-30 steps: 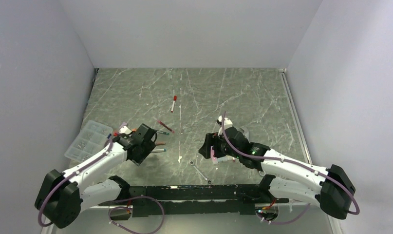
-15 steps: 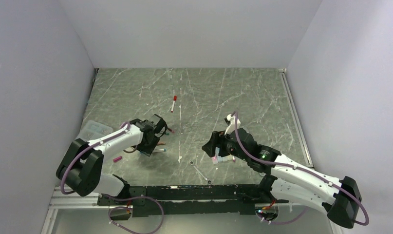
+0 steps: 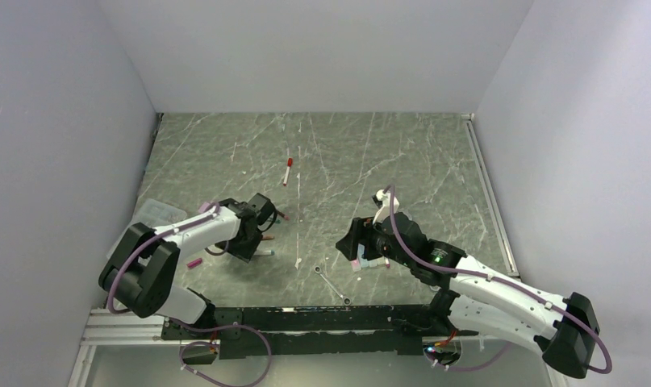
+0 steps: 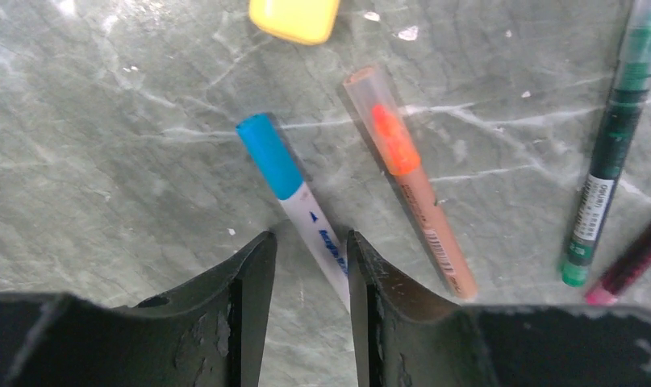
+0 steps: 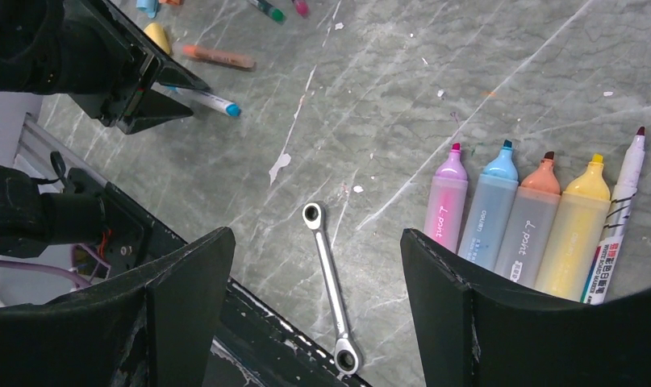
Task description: Open the pen caps
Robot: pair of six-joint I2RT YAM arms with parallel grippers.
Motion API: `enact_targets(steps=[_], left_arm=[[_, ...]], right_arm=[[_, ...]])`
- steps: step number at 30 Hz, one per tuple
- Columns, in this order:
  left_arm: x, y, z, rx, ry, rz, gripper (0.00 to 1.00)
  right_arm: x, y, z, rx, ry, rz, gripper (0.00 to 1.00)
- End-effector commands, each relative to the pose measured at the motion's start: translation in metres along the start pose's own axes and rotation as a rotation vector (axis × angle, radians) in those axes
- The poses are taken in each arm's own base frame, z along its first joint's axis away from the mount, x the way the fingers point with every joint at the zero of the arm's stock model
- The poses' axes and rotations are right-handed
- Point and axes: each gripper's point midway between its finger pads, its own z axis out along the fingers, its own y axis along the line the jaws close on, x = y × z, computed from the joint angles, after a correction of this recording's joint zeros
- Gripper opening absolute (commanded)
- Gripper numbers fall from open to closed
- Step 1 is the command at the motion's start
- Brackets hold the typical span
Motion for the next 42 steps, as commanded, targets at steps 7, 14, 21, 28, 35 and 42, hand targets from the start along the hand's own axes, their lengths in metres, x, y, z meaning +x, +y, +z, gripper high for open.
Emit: enact_targets(steps=[7, 14, 21, 28, 35, 42], left_arm=[[0.01, 0.006, 0.018, -0.031, 0.043, 0.006, 0.26], [0.016, 0.018, 0.0, 0.021, 0.119, 0.035, 0.0], [0.016, 0.03, -0.077, 0.337, 0.227, 0.109, 0.0], [0.027, -0.031, -0.16, 0.962, 0.237, 0.411, 0.0], [0.058, -0.067, -0.256, 1.62, 0.266, 0.632, 0.0], [0.07, -0.074, -0.304, 1.861, 0.33, 0.702, 0.0]], right_arm=[[-0.011, 0.005, -0.004, -0.004, -0.033, -0.002, 0.79], [-0.012, 0.006, -0.006, 0.001, -0.026, -0.004, 0.79], [-0.019, 0.019, -0.006, -0.041, -0.023, -0.008, 0.79], [-0.031, 0.081, -0.004, -0.317, -0.016, 0.039, 0.79], [-0.045, 0.133, -0.021, -0.597, -0.043, 0.068, 0.85], [-0.052, 0.13, -0.012, -0.55, -0.074, 0.086, 0.83]])
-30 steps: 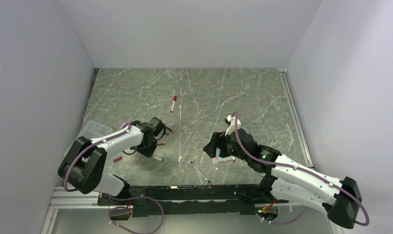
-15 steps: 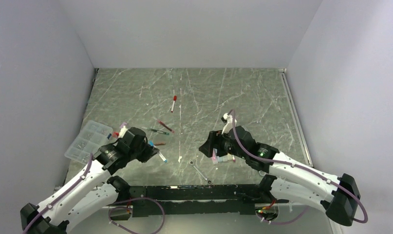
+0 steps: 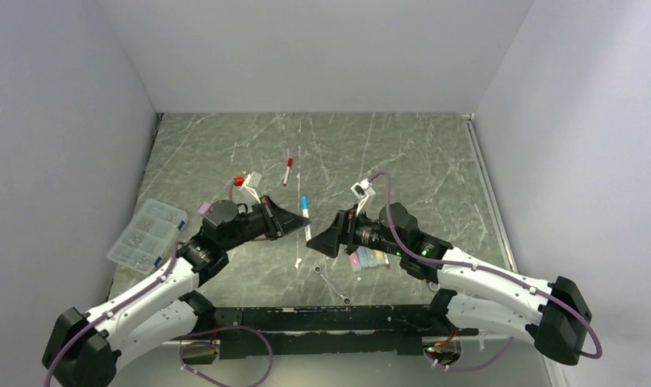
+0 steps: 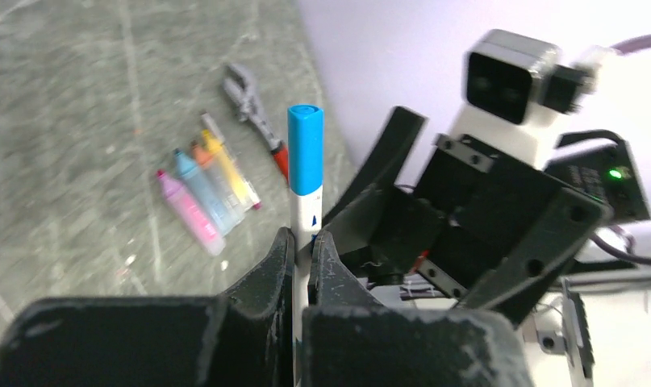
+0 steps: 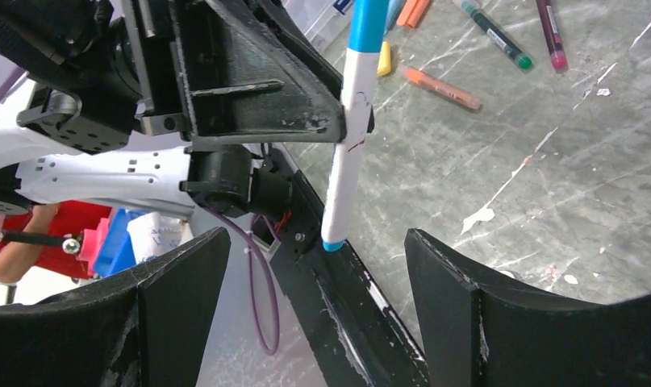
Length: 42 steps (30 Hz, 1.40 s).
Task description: Open the pen caps
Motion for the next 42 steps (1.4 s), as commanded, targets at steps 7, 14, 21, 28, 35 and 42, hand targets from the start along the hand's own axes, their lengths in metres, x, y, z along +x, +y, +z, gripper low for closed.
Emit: enact_targets(steps=[7, 14, 21, 28, 35, 42], left_arm=[[-0.013, -0.077, -0.005, 0.355, -0.02, 0.152, 0.0], [-0.009, -0.076, -0.01, 0.368, -0.024, 0.142, 0.0], [-0.002, -0.07, -0.011, 0.363, -0.008, 0.135, 0.0], [-0.002, -0.069, -0.01, 0.323, 0.012, 0.161, 0.23], [-0.032, -0.085, -0.02, 0.283, -0.098, 0.268, 0.82], [-0.028, -0.096, -0.004, 0.403, 0.024, 0.229, 0.64]], right_arm=[[-0.041, 0.031, 0.003, -0.072, -0.172, -0.015, 0.7], [-0.05, 0.032, 0.012, -0.058, -0.191, -0.014, 0.54], [-0.059, 0.039, 0.014, -0.095, -0.238, -0.013, 0.39], [-0.056, 0.05, 0.013, -0.154, -0.215, -0.054, 0.0], [-0.037, 0.049, -0.002, -0.182, -0.162, -0.104, 0.0], [-0.028, 0.047, -0.01, -0.194, -0.147, -0.098, 0.0]])
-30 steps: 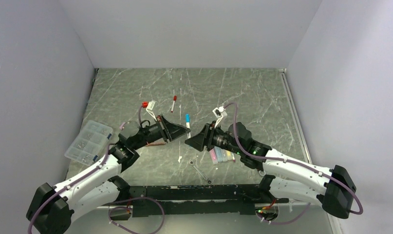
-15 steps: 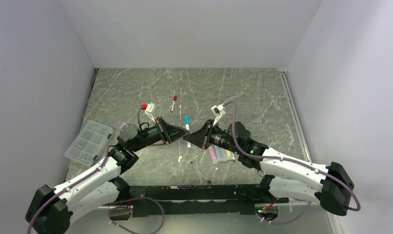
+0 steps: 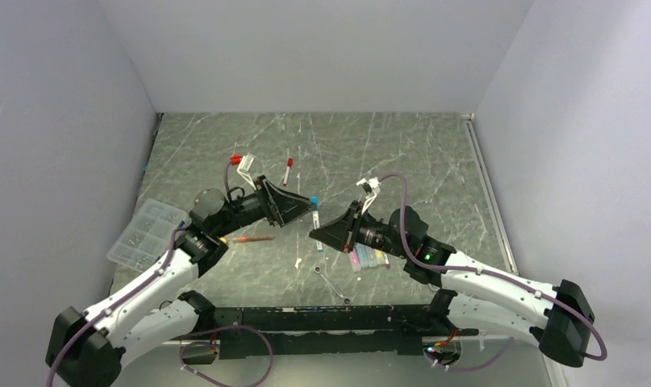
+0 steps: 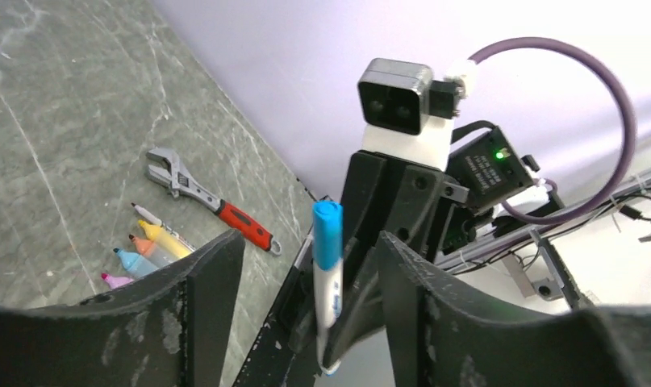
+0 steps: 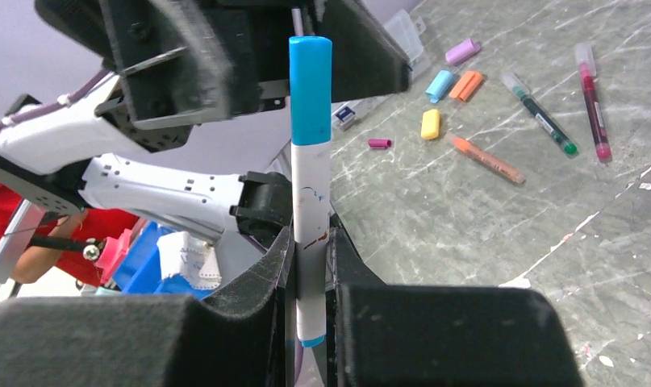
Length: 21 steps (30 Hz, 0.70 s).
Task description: Open the pen caps
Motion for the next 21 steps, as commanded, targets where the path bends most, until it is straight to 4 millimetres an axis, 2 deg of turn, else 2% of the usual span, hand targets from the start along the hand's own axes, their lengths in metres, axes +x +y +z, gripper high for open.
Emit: enact_targets(steps=[1, 4, 12, 18, 21], left_arm=[[0.003, -0.013, 0.01, 0.12, 0.062, -0.017, 0.6], [0.003, -0.017, 0.013, 0.159, 0.069, -0.026, 0.5], [0.001, -0.025, 0.014, 0.184, 0.087, -0.014, 0.32], [0.008, -0.027, 0.012, 0.211, 0.122, -0.026, 0.29], [0.011, -0.026, 0.012, 0.21, 0.13, -0.032, 0.23]], right_arm=[[-0.001, 0.008, -0.004, -0.045, -0.009, -0.025, 0.0], [-0.001, 0.006, -0.006, -0.036, -0.01, -0.025, 0.0], [0.002, 0.0, -0.005, -0.013, -0.003, -0.03, 0.0], [0.002, -0.005, -0.004, 0.008, -0.015, -0.021, 0.0], [0.002, -0.005, -0.003, 0.009, -0.013, -0.021, 0.0]])
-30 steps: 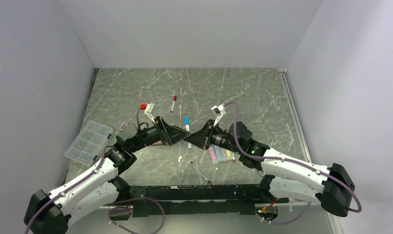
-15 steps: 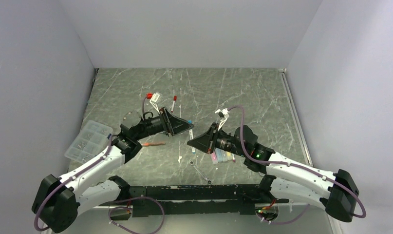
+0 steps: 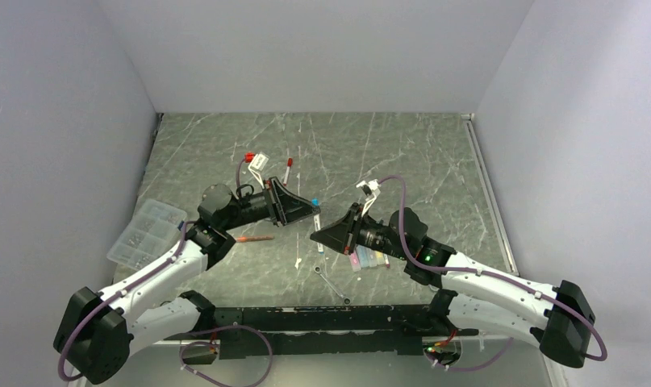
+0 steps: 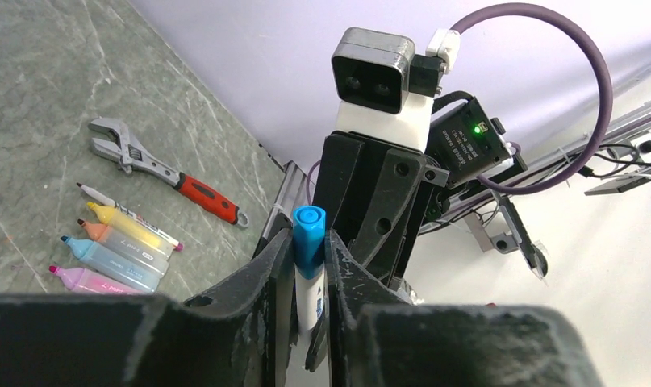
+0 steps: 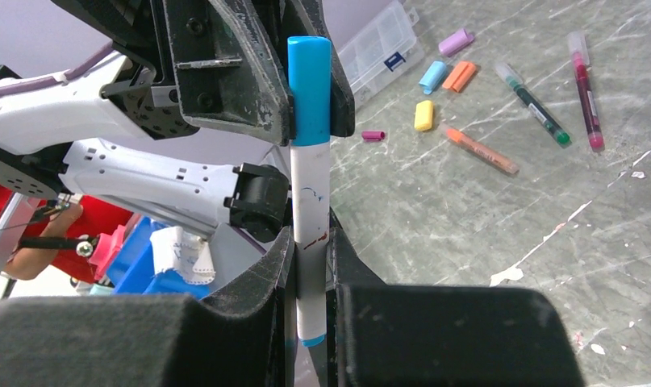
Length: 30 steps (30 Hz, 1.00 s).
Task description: Open the pen caps
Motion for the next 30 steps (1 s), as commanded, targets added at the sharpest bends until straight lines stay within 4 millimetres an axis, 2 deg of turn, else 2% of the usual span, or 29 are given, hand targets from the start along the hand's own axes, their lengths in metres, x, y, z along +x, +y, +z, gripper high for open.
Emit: enact_targets(steps=[1, 5, 9, 12, 13, 15, 19, 26, 28, 30], left_arm=[[-0.005, -0.023, 0.0, 0.086, 0.01, 0.037, 0.2], [-0.006, -0.021, -0.001, 0.068, -0.002, 0.039, 0.0], [-0.006, -0.018, -0.001, 0.056, -0.007, 0.034, 0.0], [-0.004, -0.016, -0.001, 0.055, -0.004, 0.025, 0.0], [-0.003, -0.015, -0.001, 0.053, -0.005, 0.02, 0.0], [-0.003, -0.014, -0.001, 0.054, -0.007, 0.014, 0.0], [-0.002, -0.014, -0.002, 0.052, -0.009, 0.004, 0.0], [0.001, -0.012, -0.005, 0.039, -0.01, 0.001, 0.0], [0.003, -0.011, -0.005, 0.039, -0.006, -0.003, 0.0], [0.004, -0.01, -0.005, 0.039, -0.001, -0.006, 0.0]], right_arm=[[-0.005, 0.001, 0.001, -0.007, -0.026, -0.016, 0.0], [-0.003, 0.0, 0.002, -0.005, -0.02, -0.011, 0.0], [-0.005, 0.002, 0.002, -0.012, -0.03, -0.001, 0.01], [-0.014, 0.005, 0.001, -0.012, -0.069, 0.012, 0.31], [-0.018, 0.007, 0.0, -0.015, -0.087, 0.016, 0.38], [-0.028, 0.007, 0.0, 0.001, -0.128, 0.022, 0.44], [-0.042, 0.006, 0.002, 0.032, -0.176, 0.025, 0.45], [-0.042, 0.003, 0.012, 0.044, -0.164, 0.032, 0.3], [-0.041, 0.004, 0.015, 0.035, -0.156, 0.032, 0.29], [-0.041, 0.005, 0.017, 0.029, -0.153, 0.034, 0.32]])
